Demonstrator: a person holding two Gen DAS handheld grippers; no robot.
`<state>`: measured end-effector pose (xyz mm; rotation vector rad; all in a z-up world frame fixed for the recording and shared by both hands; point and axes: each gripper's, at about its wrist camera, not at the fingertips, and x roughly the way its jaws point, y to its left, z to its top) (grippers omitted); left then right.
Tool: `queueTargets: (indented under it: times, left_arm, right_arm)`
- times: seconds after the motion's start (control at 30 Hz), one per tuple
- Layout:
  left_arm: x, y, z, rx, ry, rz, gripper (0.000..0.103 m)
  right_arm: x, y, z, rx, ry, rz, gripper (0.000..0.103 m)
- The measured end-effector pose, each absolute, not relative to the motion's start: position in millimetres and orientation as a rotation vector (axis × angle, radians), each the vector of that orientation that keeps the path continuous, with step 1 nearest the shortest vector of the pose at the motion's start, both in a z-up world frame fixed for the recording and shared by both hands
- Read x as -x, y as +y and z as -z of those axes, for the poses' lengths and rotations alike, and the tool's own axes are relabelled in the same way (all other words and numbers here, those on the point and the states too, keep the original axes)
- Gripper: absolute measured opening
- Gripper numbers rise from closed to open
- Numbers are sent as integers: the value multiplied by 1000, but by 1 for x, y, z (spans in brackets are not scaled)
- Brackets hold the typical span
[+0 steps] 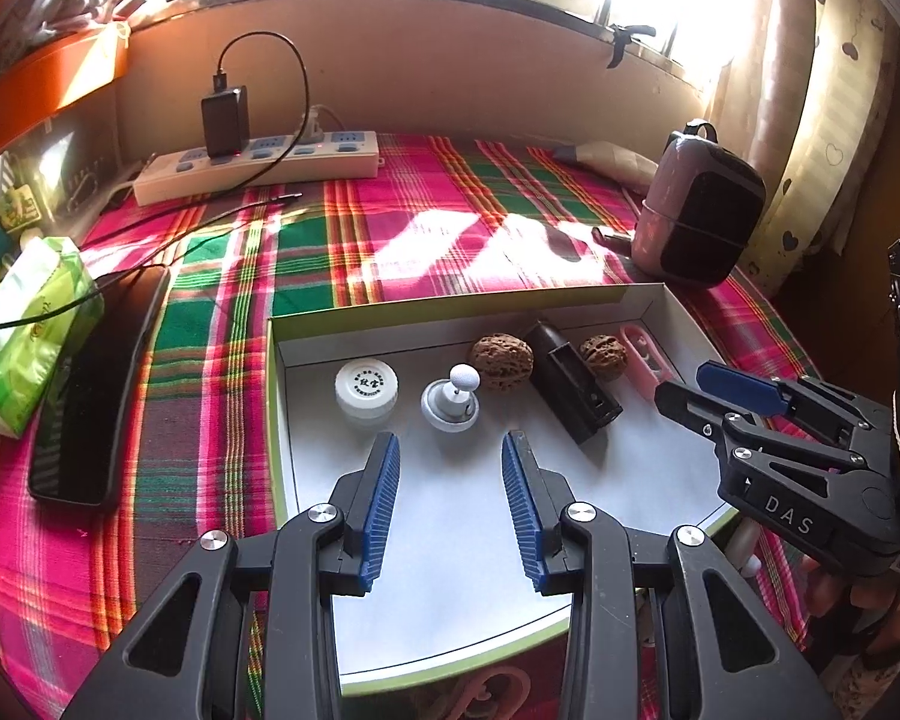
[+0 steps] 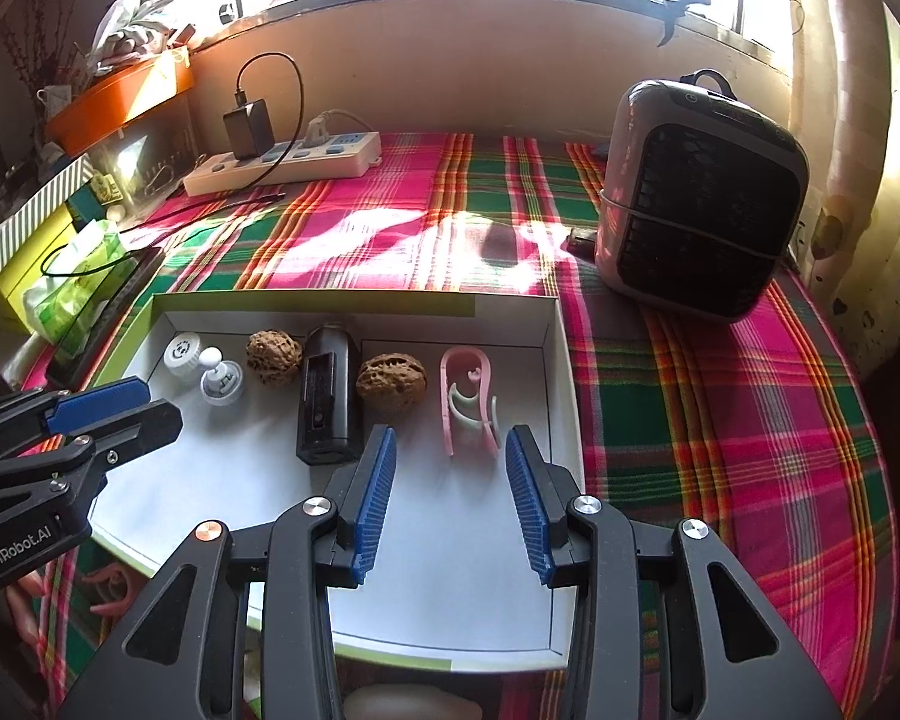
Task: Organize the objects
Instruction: 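Pull both tools back out of the box toward the remaining objects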
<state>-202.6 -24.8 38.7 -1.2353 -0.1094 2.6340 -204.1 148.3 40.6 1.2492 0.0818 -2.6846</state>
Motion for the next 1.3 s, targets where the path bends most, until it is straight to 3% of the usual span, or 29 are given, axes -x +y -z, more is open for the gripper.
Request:
queueTargets:
  times: [0.63,1.3]
  left_arm:
    - [150,-53,-52,1156,-214,-2687,34]
    - [105,-56,-36,1146,-157,-2615,36]
  right_arm:
    - [158,145,-49,-1168,39,2677,40]
    - [114,136,-51,-1063,34,2611,40]
